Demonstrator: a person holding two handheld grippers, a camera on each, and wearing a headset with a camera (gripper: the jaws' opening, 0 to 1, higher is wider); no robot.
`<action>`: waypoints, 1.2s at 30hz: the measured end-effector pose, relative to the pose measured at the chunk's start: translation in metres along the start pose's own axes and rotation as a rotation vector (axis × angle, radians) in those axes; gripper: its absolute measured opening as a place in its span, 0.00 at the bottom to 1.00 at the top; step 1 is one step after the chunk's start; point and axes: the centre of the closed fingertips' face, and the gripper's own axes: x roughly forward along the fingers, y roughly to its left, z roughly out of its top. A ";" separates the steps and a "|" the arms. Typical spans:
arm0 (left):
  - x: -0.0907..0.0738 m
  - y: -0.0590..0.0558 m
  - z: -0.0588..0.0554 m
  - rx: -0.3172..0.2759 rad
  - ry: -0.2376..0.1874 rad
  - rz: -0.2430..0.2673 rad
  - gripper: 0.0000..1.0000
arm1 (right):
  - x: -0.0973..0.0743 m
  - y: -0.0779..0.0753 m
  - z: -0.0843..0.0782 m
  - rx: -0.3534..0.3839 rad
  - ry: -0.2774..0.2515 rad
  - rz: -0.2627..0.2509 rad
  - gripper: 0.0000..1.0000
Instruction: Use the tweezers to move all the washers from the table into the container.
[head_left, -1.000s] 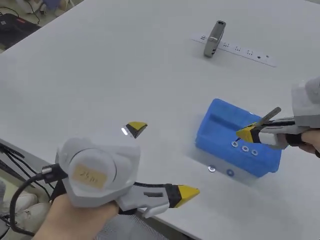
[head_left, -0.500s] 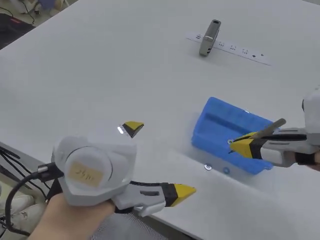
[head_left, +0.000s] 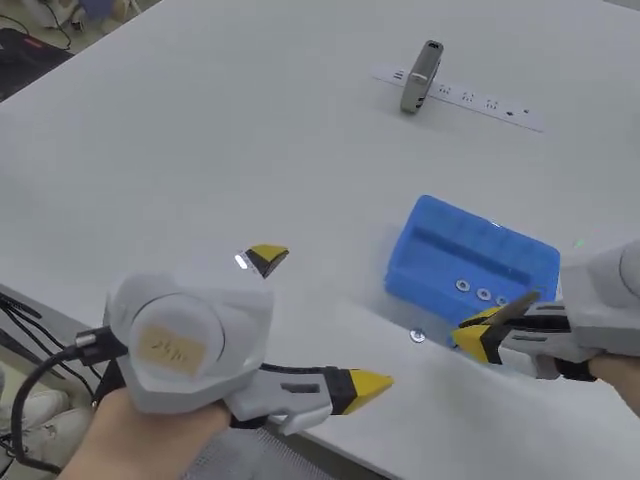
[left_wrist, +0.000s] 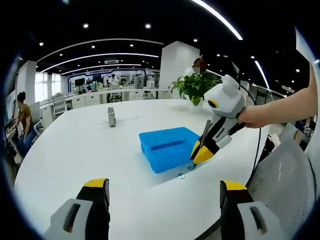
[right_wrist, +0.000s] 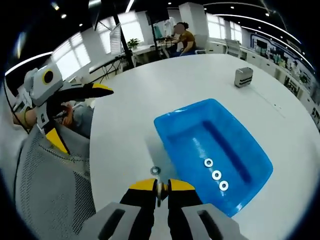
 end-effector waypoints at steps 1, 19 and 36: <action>0.000 0.000 0.000 0.000 0.002 0.000 0.93 | 0.000 -0.002 0.000 -0.010 -0.002 -0.014 0.04; 0.001 -0.003 -0.002 0.011 0.015 -0.012 0.94 | 0.008 -0.004 -0.004 -0.027 0.067 0.025 0.05; 0.001 -0.002 -0.003 0.013 0.016 -0.009 0.94 | 0.010 0.005 -0.009 -0.168 0.136 0.019 0.05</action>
